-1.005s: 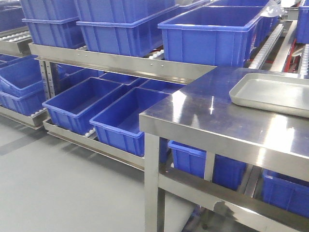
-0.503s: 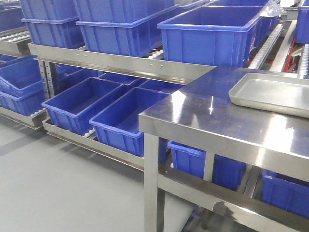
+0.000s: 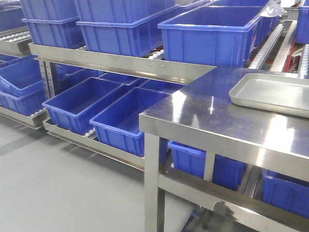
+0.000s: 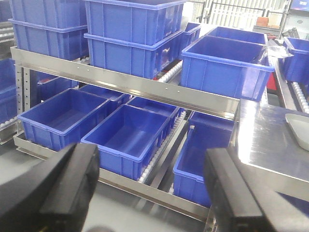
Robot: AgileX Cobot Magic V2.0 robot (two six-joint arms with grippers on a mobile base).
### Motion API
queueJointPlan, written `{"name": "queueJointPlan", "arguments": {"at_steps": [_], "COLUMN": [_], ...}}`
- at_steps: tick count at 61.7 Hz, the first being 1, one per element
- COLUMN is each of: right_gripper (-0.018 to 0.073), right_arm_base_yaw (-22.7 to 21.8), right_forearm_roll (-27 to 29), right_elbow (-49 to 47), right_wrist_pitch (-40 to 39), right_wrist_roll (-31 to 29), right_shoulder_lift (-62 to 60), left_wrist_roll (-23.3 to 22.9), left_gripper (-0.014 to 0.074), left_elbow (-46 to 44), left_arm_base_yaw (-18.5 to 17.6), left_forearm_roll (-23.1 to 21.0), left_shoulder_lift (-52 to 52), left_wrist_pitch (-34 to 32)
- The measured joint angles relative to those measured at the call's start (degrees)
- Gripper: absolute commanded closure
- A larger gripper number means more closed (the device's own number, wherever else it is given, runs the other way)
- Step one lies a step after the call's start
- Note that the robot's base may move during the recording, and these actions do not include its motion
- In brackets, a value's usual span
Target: Sort and place red and blue blocks on shelf
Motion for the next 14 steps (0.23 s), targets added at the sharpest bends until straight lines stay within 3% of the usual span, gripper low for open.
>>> {"name": "queueJointPlan", "arguments": {"at_steps": [14], "right_gripper": [0.051], "right_arm_base_yaw": [0.0], "right_forearm_roll": [0.0], "right_elbow": [0.0], "right_wrist_pitch": [0.0], "right_wrist_roll": [0.0], "right_shoulder_lift": [0.0], "left_wrist_roll": [0.11], "left_gripper": [0.0473], "left_elbow": [0.0], "left_arm_base_yaw": [0.0], "left_forearm_roll": [-0.09], "left_shoulder_lift": [0.0], "left_wrist_pitch": [-0.13]}}
